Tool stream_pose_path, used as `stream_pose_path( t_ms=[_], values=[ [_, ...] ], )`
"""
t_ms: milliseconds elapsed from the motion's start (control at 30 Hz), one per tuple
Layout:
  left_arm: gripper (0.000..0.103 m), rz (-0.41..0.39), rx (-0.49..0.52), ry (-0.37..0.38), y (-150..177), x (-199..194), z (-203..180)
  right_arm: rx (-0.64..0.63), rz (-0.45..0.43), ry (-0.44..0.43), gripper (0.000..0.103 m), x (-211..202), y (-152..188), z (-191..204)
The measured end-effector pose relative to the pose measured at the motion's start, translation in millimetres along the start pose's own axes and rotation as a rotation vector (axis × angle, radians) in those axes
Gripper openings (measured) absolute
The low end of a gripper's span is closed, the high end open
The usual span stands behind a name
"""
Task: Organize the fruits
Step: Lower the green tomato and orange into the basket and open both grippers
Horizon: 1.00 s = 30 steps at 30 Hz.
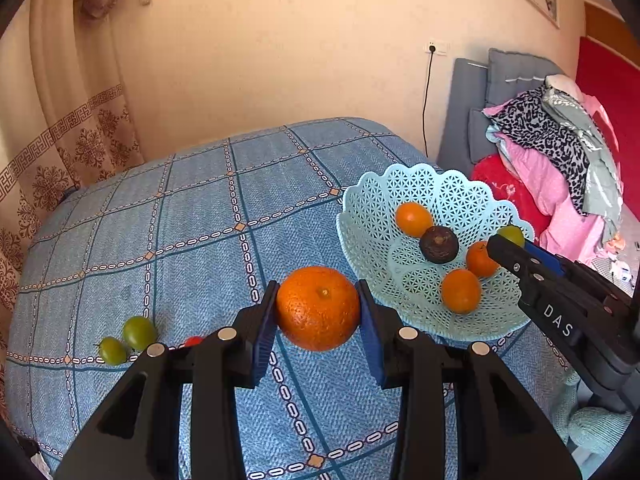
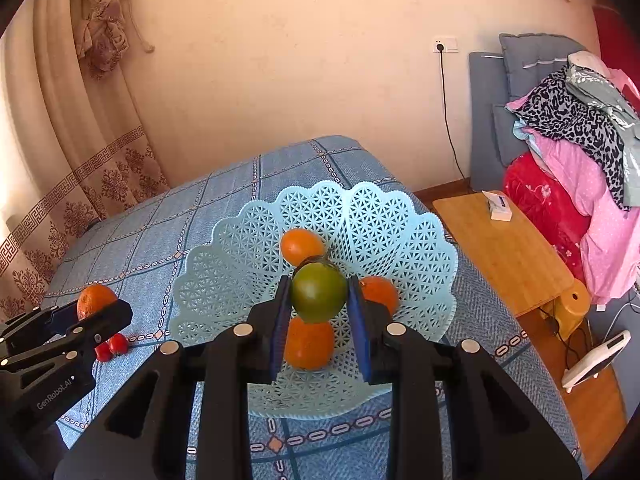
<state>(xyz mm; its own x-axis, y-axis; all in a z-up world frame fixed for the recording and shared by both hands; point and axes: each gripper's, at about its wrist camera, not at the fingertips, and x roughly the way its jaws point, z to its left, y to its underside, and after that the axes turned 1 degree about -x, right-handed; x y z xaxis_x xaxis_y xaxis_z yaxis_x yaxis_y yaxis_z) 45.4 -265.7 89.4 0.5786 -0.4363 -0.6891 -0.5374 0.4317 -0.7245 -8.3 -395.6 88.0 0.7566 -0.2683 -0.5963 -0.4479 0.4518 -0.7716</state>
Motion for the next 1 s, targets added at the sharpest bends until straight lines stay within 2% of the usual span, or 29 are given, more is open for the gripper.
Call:
stream_pose_path(
  t_ms=[233,267,300,333,533,1000],
  values=[
    [0.038,0.004,0.029,0.02,-8,8,-14,0.05,0.005,0.009,0.03,0,-5,-13],
    [0.038,0.006,0.03,0.024,-10,9,-15,0.069,0.012,0.004,0.036,0,-6,-16],
    [0.038,0.008,0.03,0.03,-11,10,-16,0.085,0.012,-0.001,0.053,-1,-7,-19],
    [0.038,0.011,0.029,0.035,-12,12,-18,0.091,0.006,-0.005,0.058,-2,-8,-21],
    [0.038,0.043,0.013,0.056,-17,24,-22,0.107,-0.017,0.009,0.058,-10,-11,-26],
    [0.039,0.051,0.042,0.1,-23,29,-39,0.101,-0.029,0.015,0.058,-14,-11,-21]
  ],
)
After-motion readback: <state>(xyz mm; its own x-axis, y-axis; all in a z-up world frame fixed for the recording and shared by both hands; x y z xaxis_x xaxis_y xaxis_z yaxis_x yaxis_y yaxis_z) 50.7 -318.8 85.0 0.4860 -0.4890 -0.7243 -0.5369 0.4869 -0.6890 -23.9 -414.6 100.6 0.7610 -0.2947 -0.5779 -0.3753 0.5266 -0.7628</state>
